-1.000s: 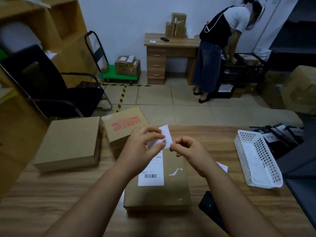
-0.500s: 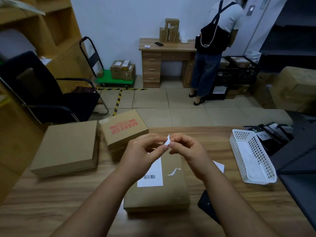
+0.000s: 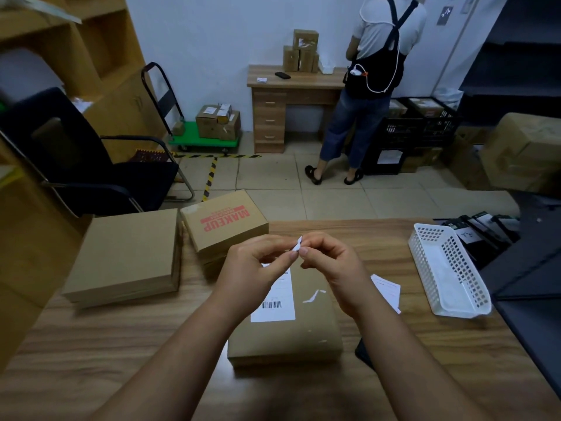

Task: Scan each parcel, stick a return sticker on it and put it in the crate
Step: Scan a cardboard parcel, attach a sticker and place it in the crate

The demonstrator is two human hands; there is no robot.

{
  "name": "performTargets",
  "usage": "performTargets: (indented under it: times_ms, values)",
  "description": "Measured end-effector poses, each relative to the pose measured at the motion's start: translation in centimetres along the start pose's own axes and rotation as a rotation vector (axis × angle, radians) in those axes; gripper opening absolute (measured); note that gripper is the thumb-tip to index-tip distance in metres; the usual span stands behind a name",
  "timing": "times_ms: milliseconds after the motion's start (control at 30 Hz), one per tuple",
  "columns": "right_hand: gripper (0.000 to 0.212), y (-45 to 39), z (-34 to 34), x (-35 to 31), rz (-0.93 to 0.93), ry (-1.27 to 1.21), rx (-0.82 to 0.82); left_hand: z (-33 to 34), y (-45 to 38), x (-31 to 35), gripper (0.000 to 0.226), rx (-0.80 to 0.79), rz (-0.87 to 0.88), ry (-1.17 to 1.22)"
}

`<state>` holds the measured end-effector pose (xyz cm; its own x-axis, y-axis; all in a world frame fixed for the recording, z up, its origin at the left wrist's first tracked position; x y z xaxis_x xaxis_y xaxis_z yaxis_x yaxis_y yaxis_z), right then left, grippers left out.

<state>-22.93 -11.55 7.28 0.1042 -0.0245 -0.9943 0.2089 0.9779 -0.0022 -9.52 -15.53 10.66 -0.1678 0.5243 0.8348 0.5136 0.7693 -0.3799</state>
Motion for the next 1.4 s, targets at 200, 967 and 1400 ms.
performTargets:
  times_ms: [200,967,1400]
  values:
    - [0.005,0.4,-0.2,-0.1,0.003,0.015,0.023,0.3,0.2,0.4,0.018,0.010,0.026,0.019]
    - [0.008,3.3,-2.1,-0.7,-0.081,0.271,0.165,2.6,0.9,0.7,0.016,-0.093,-0.010,0.121]
    - [0.008,5.1,-1.5,-2.2,-0.132,0.303,0.204,1.4,1.9,3.6,0.019,-0.044,0.122,0.041]
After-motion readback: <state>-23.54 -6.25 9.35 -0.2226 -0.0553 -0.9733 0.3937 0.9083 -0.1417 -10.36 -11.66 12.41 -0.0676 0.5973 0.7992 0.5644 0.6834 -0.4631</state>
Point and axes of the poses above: each hand's wrist, its own y-axis away from the middle knuckle, its own z-axis out of the palm, x = y × z, the point moved 10 cm from there along -y, towards the middle knuckle, and after that the axes turned 5 degrees about z, right-handed, at the moved point
